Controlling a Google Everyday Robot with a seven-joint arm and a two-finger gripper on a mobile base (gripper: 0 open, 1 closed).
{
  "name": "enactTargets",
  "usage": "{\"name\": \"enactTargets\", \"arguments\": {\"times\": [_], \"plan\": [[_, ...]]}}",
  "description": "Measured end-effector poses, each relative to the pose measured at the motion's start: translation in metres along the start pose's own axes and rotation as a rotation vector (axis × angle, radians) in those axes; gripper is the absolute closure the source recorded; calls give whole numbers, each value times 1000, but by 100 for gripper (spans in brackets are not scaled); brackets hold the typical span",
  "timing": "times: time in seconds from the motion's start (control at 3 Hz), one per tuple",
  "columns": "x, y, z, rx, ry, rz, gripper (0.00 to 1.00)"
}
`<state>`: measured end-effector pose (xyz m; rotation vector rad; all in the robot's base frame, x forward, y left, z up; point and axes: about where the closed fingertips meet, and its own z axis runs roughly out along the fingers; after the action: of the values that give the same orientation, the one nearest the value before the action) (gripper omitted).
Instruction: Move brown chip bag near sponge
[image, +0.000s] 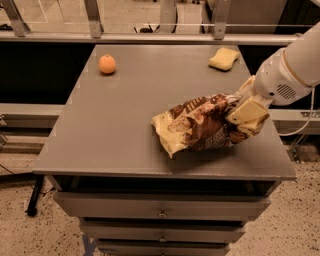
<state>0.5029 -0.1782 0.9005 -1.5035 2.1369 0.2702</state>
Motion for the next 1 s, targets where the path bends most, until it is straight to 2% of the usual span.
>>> {"name": "enactTargets", "arguments": {"times": [0.67, 1.0], "plan": [[-2, 2, 2, 4, -13, 11, 100], [-19, -28, 11, 64, -80, -15, 100]]}}
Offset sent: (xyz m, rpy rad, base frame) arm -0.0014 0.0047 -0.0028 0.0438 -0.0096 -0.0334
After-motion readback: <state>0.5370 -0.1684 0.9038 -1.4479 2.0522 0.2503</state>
